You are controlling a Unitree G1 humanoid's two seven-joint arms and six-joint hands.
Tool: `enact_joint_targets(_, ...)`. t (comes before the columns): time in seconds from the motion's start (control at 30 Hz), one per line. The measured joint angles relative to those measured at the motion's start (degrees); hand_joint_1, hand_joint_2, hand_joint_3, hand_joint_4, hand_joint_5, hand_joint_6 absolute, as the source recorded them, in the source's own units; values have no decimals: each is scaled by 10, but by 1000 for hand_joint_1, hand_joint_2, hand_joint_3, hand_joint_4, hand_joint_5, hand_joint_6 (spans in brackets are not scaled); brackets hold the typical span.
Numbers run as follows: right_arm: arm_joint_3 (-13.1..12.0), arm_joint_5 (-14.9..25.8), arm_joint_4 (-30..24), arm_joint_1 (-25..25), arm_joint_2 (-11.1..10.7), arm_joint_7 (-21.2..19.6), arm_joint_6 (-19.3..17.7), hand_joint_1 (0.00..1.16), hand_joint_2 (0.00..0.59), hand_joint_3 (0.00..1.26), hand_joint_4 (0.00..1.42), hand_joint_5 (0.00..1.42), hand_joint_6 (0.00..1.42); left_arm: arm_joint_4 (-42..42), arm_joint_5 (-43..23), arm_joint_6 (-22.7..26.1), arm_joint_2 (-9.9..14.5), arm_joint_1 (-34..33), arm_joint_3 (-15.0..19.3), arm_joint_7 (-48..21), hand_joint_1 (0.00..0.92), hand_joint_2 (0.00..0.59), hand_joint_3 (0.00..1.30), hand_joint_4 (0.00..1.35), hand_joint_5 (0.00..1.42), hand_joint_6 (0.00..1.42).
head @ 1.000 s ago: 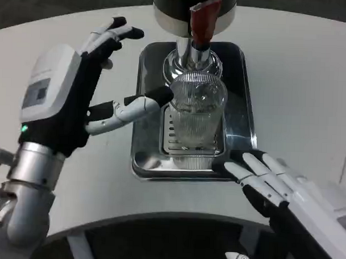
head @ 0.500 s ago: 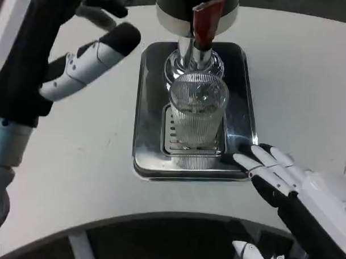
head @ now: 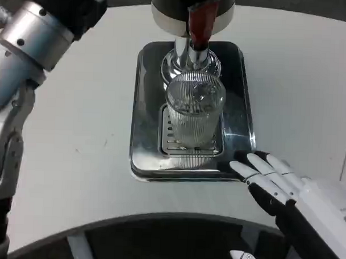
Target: Grasp the cup under the faucet to collect the drink, then remove the cup.
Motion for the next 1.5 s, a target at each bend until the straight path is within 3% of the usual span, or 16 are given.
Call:
enact_joint_targets(0.23, 1, 0, 0, 1, 2, -4, -8, 415, 485, 146, 54, 26, 94, 69, -33, 70, -9, -65, -16, -60, 0, 104, 253, 206, 320, 371)
enact_joint_targets(0.73, -4, 5, 0, 7, 5, -7, -22, 414, 485, 146, 54, 26, 95, 149, -36, 130, -22, -65, -32, -137, 0, 103, 218, 192, 309, 351)
enact_joint_targets(0.97, -4, 9, 0, 6, 8, -7, -24, 414, 485, 146, 54, 26, 95, 174, -30, 127, -22, -64, -40, -165, 0, 100, 209, 175, 285, 348)
enact_joint_targets(1.5, -6, 10, 0, 8, 13, -7, -24, 414, 485, 146, 54, 26, 95, 189, 30, 50, -3, -64, -65, -181, 0, 94, 205, 142, 230, 266)
